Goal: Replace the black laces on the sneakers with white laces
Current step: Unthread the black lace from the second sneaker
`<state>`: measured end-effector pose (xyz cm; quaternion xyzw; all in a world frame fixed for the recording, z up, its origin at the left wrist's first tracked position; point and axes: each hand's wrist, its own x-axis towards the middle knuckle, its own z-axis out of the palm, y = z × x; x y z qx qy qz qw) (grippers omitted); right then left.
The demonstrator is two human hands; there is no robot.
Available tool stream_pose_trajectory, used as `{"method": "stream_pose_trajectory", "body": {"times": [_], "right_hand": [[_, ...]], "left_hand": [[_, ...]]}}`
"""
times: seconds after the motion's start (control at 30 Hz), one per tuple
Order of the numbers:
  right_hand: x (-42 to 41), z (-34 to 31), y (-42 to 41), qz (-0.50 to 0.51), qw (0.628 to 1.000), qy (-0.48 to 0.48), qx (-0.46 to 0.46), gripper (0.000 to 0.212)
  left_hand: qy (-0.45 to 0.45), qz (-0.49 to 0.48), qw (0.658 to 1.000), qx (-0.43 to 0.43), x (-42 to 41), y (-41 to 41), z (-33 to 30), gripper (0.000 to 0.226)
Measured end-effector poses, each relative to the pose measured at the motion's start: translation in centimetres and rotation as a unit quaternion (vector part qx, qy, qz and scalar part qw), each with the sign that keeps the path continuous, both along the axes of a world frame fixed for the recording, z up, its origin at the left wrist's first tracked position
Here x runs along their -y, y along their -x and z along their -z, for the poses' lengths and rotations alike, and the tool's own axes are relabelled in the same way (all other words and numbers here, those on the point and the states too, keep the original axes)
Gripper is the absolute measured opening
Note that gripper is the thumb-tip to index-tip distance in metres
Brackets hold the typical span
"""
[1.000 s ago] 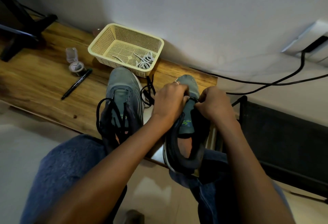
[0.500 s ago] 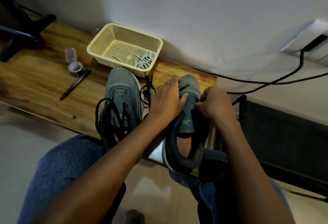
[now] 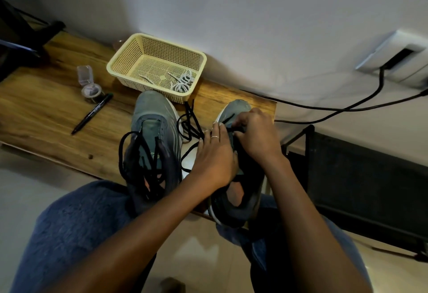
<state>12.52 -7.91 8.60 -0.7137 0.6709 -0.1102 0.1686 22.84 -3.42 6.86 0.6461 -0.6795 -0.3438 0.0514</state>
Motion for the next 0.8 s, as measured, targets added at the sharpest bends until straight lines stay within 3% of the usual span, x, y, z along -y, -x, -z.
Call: {"method": "stream_pose_trajectory", "body": {"times": [0.2, 0.67, 0.8], "right_hand": [[0.06, 0.30, -0.60, -0.001, 1.000, 0.025, 0.007, 0.003], [0.79, -0.46, -0.27, 0.030, 0.989, -0.059, 0.136, 0.004], [0.58, -0.63, -0.86, -0.002, 0.986, -0.027, 0.167, 0.012]], "left_hand": [[-0.023, 0.003, 1.000, -0.007, 0.13, -0.28, -0.17, 0.074], [-0.036, -0.036, 0.998, -0.047, 0.77, -0.71, -0.55, 0.081], [-0.045, -0.041, 0.996, -0.061, 0.77, -0.92, -0.70, 0.082]]}}
